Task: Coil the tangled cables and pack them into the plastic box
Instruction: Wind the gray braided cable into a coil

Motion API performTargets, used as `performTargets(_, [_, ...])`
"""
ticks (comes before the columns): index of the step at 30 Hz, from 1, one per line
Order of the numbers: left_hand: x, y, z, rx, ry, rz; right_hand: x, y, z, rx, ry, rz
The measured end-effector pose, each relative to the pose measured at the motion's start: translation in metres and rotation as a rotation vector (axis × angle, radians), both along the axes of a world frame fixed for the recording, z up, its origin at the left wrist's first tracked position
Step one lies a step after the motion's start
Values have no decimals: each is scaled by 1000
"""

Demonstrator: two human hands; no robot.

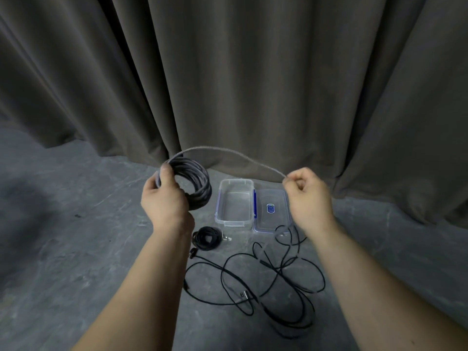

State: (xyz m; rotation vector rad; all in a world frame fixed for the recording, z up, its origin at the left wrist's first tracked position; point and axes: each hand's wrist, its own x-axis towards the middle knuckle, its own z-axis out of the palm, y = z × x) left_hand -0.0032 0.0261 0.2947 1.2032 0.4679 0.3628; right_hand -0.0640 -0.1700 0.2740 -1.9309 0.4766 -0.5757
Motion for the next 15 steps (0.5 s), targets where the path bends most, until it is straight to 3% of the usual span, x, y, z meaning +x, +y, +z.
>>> performTargets(1, [-1, -3, -2, 30, -15, -6, 0, 3, 0, -26, -42, -4])
performTargets(3, [-2, -9, -5, 86, -38, -18, -2, 5, -3, -266, -3, -17])
performTargets(6, [-5, -11, -3, 265, -89, -30, -6, 8, -2, -744, 391, 67])
performTargets(8, [-10, -13, 0, 468, -132, -67, -9, 14, 2, -898, 515, 234])
performTargets(10, [-15, -14, -1, 634, -192, -120, -12, 22, 10, -911, 479, 438])
performTargets(15, [-19, -14, -6, 812, -244, -369, -18, 28, 39, -468, 326, 733])
